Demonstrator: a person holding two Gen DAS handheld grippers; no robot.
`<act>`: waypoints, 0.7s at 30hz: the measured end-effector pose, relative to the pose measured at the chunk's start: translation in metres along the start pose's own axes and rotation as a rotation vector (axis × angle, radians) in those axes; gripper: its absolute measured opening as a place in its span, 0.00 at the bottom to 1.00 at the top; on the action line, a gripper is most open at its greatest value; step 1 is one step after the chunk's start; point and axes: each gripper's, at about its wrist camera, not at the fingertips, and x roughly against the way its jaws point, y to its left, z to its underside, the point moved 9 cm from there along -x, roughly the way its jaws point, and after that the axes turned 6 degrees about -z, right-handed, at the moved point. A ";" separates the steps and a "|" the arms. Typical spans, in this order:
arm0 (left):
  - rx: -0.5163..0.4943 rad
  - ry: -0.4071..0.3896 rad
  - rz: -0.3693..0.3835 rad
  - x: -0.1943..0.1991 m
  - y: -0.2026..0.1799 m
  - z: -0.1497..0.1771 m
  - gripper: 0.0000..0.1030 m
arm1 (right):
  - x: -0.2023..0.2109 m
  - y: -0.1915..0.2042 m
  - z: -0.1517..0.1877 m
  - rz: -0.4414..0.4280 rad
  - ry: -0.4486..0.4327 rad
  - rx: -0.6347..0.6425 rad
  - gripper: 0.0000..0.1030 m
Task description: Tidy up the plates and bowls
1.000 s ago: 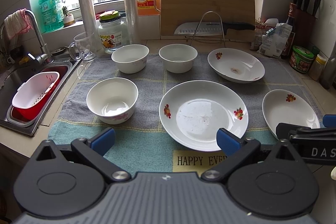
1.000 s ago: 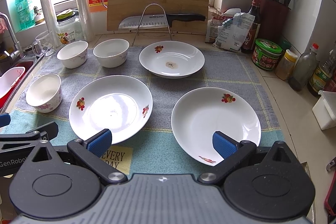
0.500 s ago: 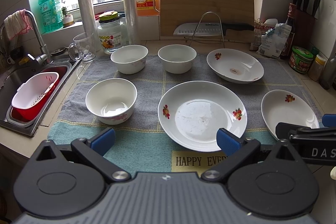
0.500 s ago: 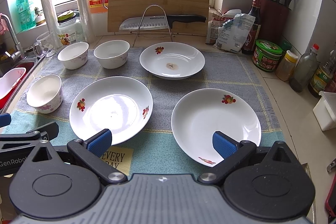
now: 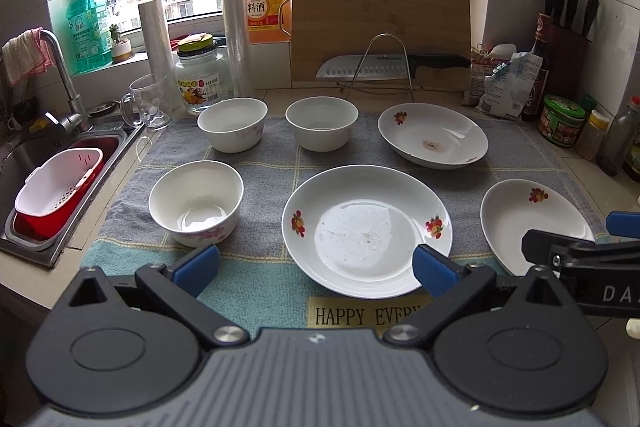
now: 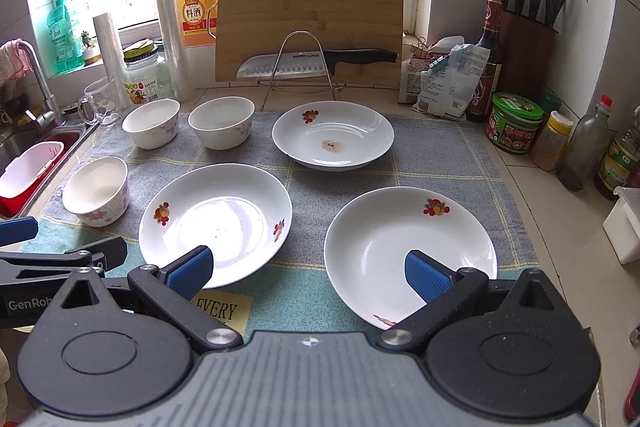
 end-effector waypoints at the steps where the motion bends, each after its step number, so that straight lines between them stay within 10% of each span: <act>1: -0.001 -0.002 0.001 0.000 -0.001 0.000 0.99 | 0.001 -0.002 0.000 -0.002 -0.006 0.003 1.00; 21: -0.034 -0.054 0.051 0.003 -0.046 0.010 0.99 | -0.010 -0.086 0.039 -0.007 0.006 0.041 1.00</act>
